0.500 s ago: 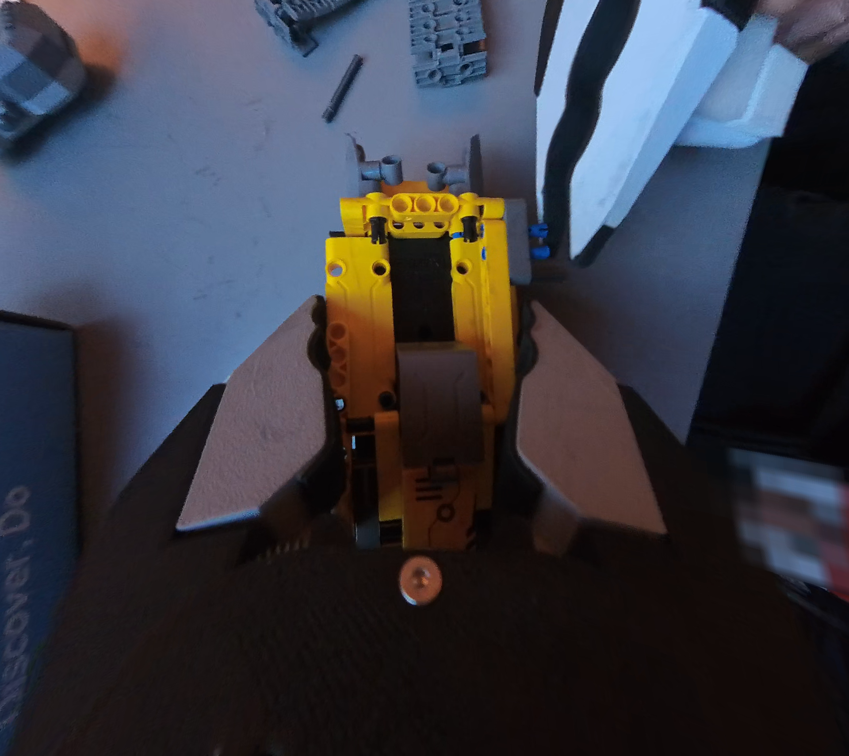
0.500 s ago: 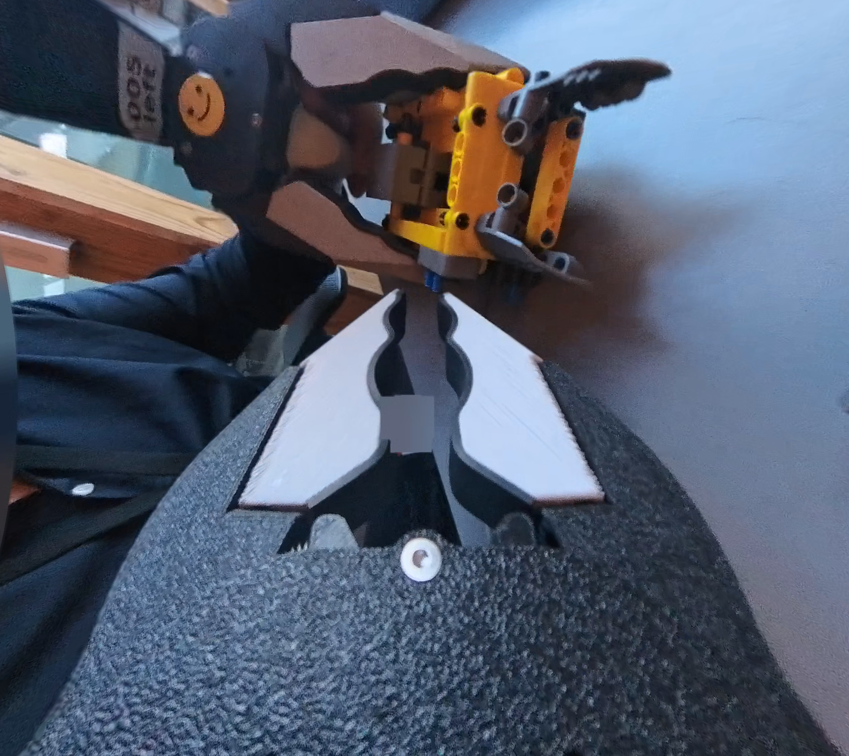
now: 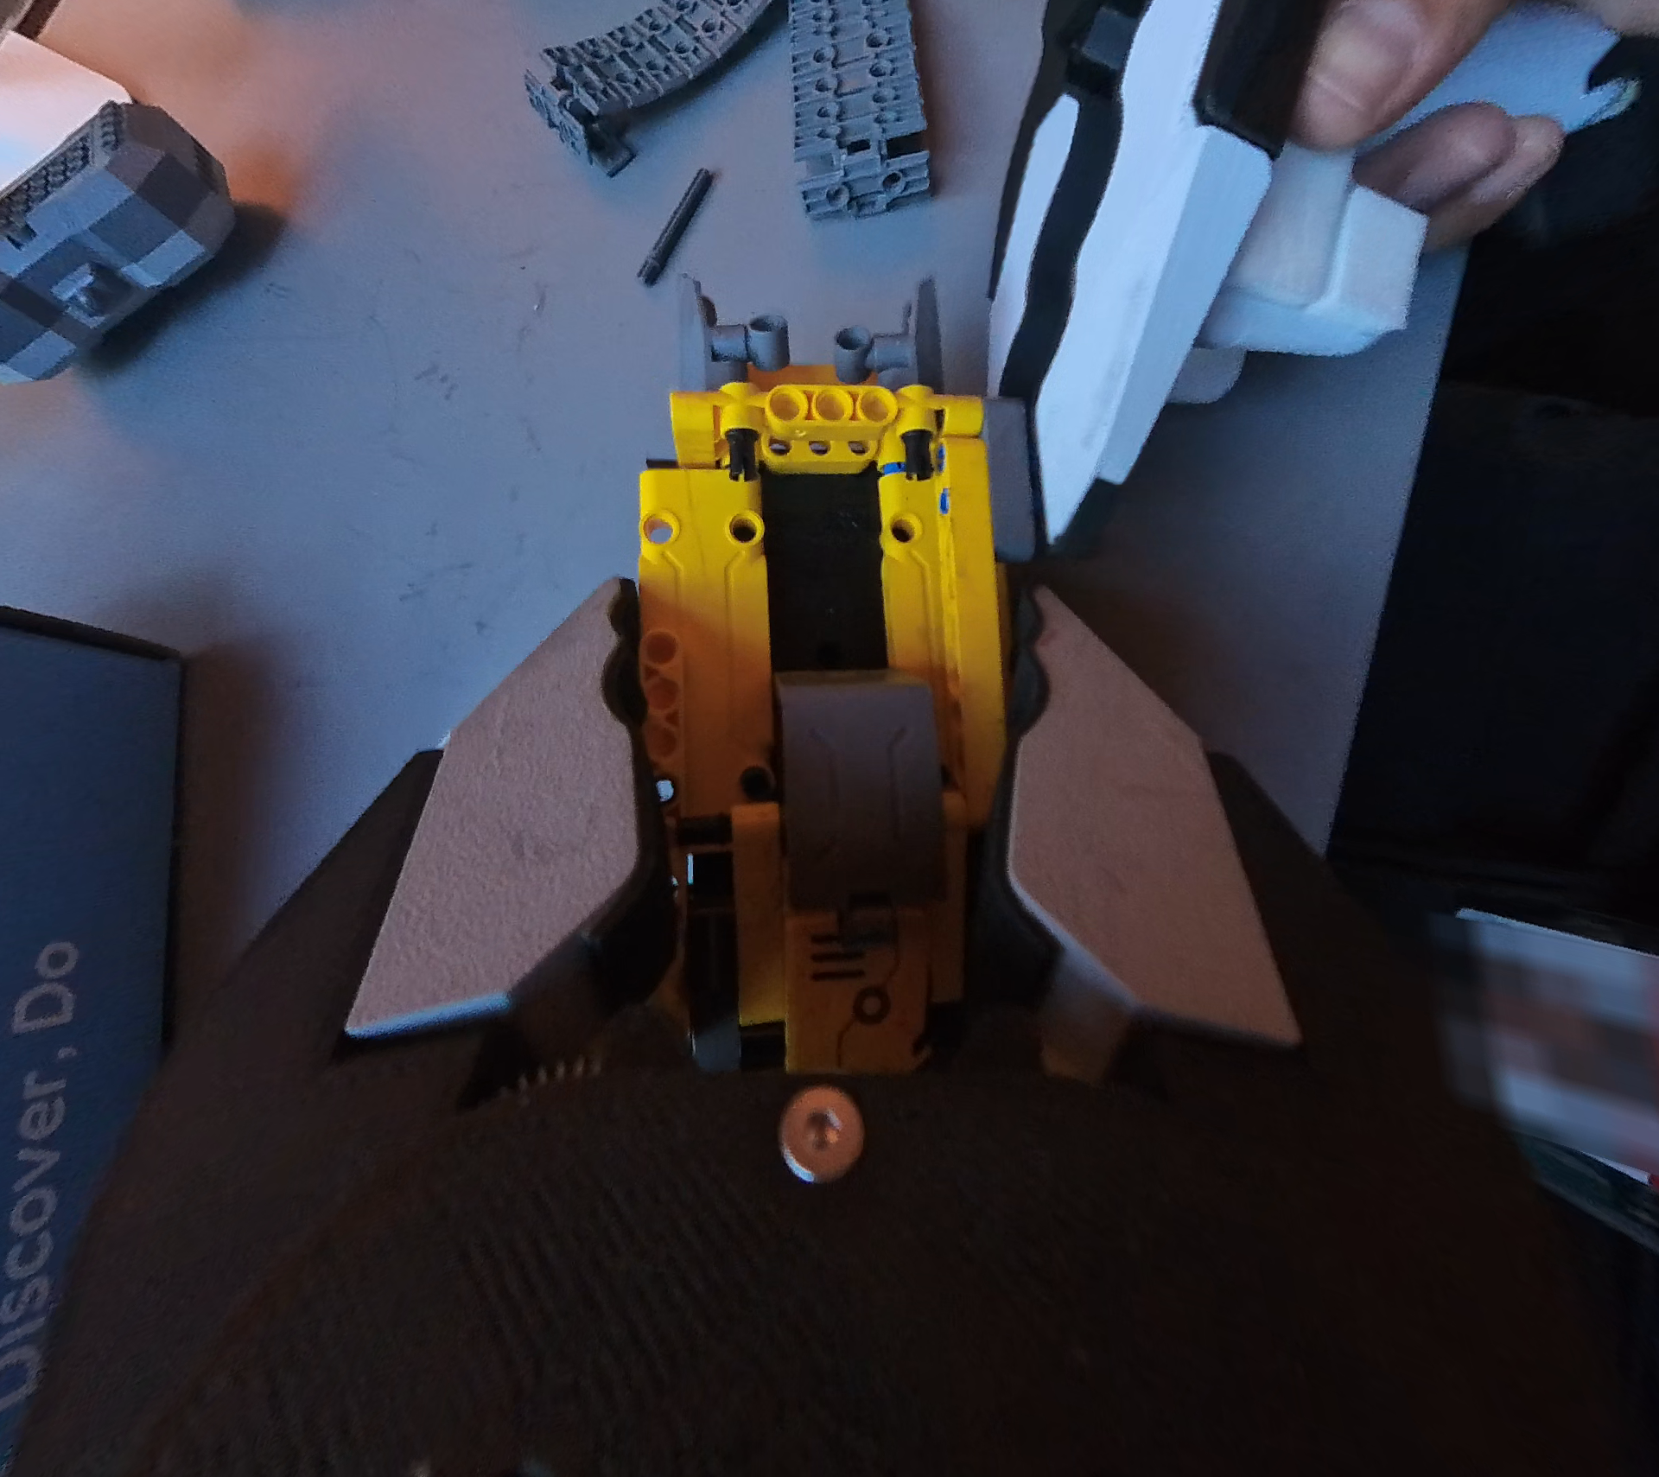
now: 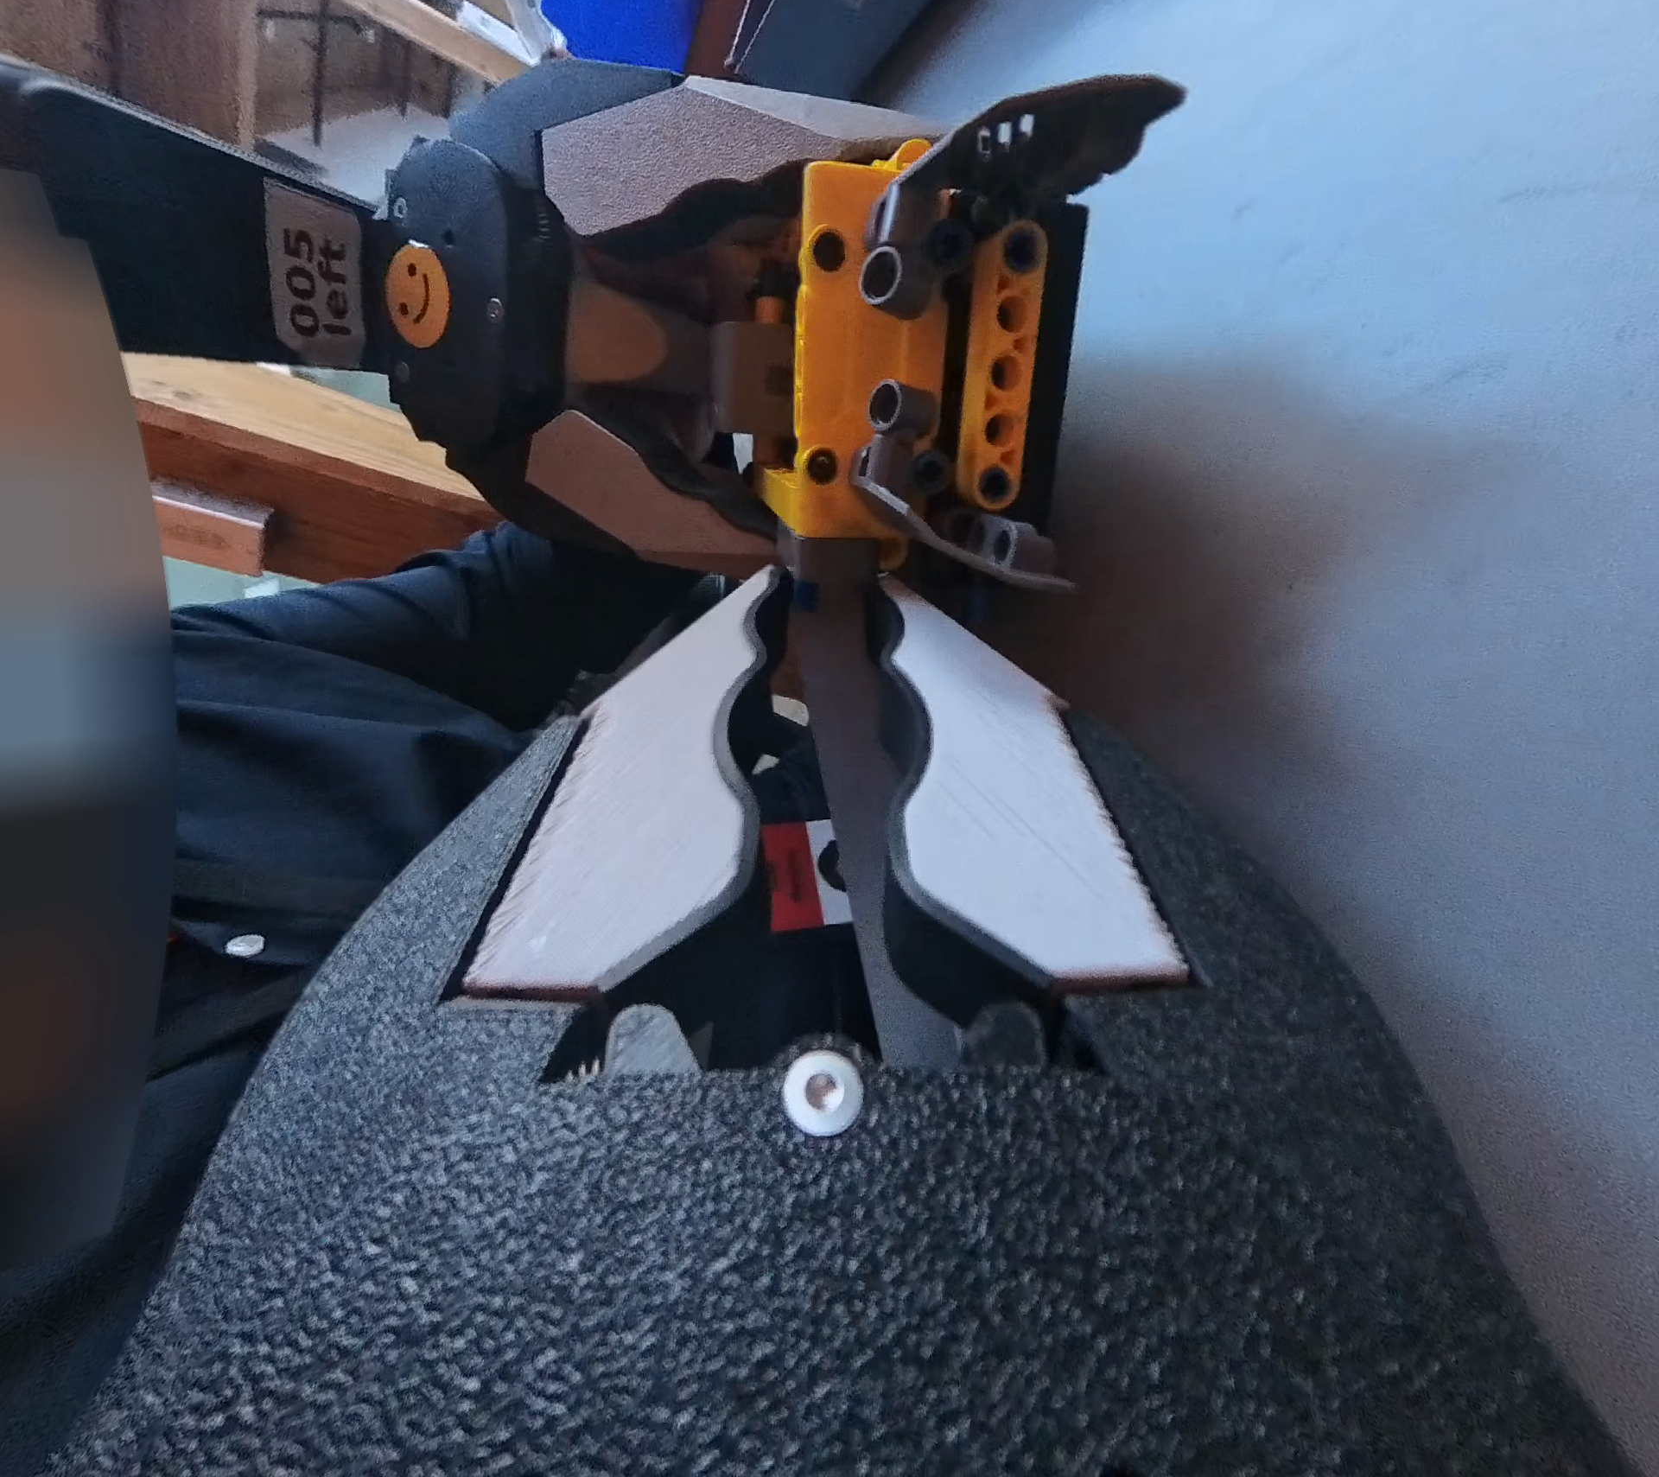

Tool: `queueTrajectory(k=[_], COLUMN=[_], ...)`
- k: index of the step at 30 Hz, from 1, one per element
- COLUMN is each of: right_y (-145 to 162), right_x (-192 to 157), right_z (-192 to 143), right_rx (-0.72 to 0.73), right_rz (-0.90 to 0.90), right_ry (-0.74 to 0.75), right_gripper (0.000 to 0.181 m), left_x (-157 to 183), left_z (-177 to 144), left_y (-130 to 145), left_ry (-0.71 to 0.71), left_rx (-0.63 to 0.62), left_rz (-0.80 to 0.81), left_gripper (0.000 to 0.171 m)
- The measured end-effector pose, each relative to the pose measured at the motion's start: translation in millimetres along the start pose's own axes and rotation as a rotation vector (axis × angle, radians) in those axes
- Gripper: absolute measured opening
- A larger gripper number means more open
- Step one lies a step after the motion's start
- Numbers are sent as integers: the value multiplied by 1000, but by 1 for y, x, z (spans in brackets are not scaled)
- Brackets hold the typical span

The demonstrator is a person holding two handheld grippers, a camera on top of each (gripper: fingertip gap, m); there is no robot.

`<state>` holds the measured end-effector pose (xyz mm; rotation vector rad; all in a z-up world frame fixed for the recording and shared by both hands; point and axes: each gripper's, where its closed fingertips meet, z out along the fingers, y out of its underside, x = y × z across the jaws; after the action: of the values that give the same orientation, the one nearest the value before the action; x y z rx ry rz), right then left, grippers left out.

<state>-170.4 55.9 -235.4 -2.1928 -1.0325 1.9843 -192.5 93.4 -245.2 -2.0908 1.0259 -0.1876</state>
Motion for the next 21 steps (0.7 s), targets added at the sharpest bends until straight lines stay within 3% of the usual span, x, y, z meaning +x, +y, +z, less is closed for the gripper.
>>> queueTrajectory(k=[7, 8, 10, 21], right_y=[6, 8, 8, -2], right_x=[2, 2, 3, -5], right_z=[-2, -3, -5, 2], right_rx=[-57, -67, -72, -23], right_rz=[-20, -26, -12, -75], right_ry=[13, 15, 2, -38], right_gripper=[14, 2, 3, 0], left_x=[3, 2, 3, -2], left_z=[2, 3, 3, 1], left_y=[-2, -2, -5, -5], left_ry=[14, -13, -35, 18], left_rx=[6, -8, -2, 45], left_rz=[18, 44, 77, 12], left_gripper=[80, 79, 79, 80])
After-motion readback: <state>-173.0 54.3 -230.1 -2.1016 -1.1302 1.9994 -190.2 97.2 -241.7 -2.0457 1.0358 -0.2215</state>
